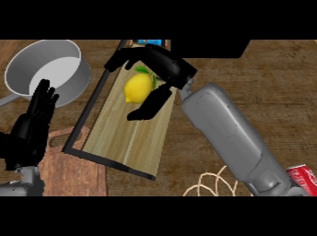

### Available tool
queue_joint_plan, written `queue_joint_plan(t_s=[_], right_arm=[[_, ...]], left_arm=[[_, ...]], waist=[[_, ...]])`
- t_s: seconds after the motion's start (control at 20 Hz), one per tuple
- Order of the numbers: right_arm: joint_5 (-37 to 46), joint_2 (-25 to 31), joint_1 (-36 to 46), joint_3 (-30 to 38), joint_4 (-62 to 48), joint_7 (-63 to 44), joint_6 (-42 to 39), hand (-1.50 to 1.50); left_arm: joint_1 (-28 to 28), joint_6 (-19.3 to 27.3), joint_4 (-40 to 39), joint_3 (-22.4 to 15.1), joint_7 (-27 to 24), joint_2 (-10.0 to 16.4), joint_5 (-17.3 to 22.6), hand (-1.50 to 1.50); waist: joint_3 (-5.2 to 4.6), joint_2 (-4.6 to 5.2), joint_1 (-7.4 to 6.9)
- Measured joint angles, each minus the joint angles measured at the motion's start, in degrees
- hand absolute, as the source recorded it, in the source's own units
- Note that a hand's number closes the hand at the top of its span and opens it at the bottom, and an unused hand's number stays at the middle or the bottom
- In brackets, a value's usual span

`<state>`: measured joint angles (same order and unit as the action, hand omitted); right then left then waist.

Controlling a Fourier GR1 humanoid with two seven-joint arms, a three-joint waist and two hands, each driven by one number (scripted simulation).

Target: Pick the lemon from the placemat and place it in the tiered shelf

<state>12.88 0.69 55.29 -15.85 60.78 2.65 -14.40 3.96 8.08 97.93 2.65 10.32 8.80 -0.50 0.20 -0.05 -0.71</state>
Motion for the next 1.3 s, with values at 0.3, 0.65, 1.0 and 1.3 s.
queue_joint_plan(t_s=[0.3, 0.65, 1.0, 1.3], right_arm=[[-5.2, 0.3, 1.5, 2.0, -1.7, 0.9, -1.5, -1.5], [-12.1, 1.8, 5.6, 11.1, -3.2, -1.8, -3.8, -1.5], [-16.0, 10.1, 11.1, 20.3, -10.9, -5.7, -6.1, -1.5], [-16.8, 20.0, 13.9, 25.0, -22.3, -0.9, -13.8, -1.5]], left_arm=[[0.4, 0.4, -0.1, 0.2, 0.0, -0.5, -0.7, 0.0], [0.0, 0.4, -0.1, 0.1, -0.3, -0.8, -1.2, 0.0], [0.8, -0.5, -0.8, 1.0, -0.5, -0.4, -0.4, 0.0], [0.9, -0.5, -1.6, 0.0, -1.5, -1.4, -1.0, 0.0]], waist=[[-0.04, 0.29, 0.32], [-0.18, 0.12, 0.27], [-0.21, 0.32, -0.09], [-0.2, 0.7, -0.87]])
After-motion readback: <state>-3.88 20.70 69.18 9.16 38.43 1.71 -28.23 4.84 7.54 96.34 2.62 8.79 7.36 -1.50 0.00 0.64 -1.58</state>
